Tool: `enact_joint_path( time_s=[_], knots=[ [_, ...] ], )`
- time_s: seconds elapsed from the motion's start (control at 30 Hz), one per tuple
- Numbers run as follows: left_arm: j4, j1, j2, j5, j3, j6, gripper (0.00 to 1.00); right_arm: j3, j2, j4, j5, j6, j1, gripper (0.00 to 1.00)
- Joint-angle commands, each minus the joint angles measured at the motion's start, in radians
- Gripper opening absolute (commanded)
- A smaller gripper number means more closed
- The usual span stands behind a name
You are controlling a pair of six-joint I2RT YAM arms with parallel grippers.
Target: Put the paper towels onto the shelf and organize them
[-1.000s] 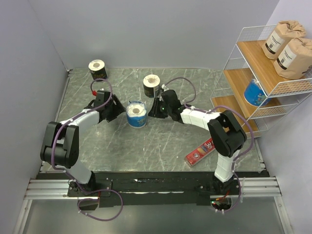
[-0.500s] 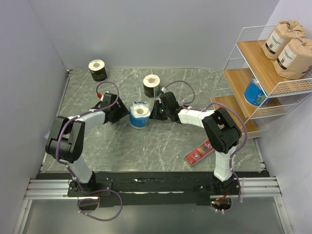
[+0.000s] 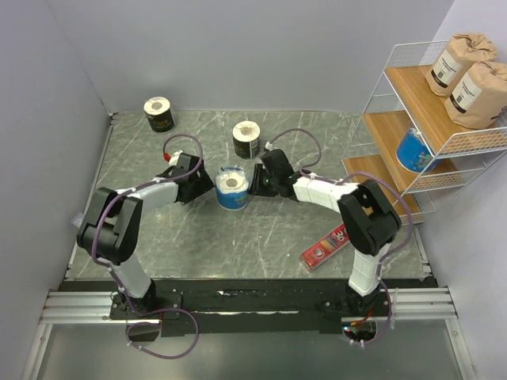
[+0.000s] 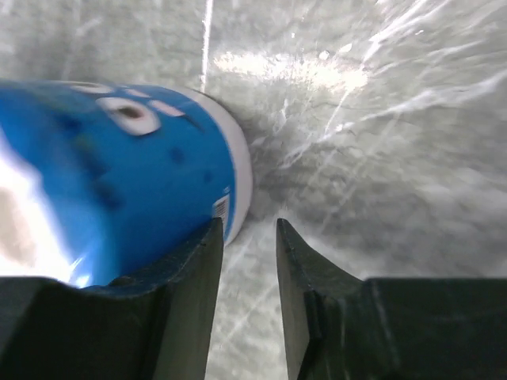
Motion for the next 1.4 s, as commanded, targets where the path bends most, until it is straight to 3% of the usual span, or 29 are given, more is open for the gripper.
enact_joint_path(
  time_s=[0.0,0.2,0.33,0.63,0.87,1.1,1.37],
  knots=[
    [-0.170,-0.007,-0.100,-0.069,0.050,0.035,0.82,0.019,-0.186,-0.091,0.124,-0.064,0.013,0.43],
    [-0.277,0.019,-0.235,-0.104,0.148,0.087,0.90,0.026,-0.332,-0.129,0.156,-0.184,0.033,0.54],
    [-0.343,0.023,-0.345,-0.136,0.216,0.154,0.99,0.033,-0.384,-0.073,0.066,-0.360,0.075,0.64],
    [-0.419,0.026,-0.623,-0.274,0.124,0.294,0.97,0.192,-0.305,-0.114,-0.072,-0.635,0.183,0.70],
    [-0.416,0.023,-0.838,-0.379,-0.043,0.331,0.96,0.418,-0.083,-0.299,0.064,-0.670,0.254,0.74],
    [-0.345,0.019,-1.019,-0.388,-0.080,0.325,0.97,0.555,0.051,-0.434,0.121,-0.644,0.267,0.75],
    [-0.350,0.019,-1.039,-0.408,-0.079,0.325,0.96,0.579,0.138,-0.471,0.135,-0.609,0.276,0.75]
  ],
)
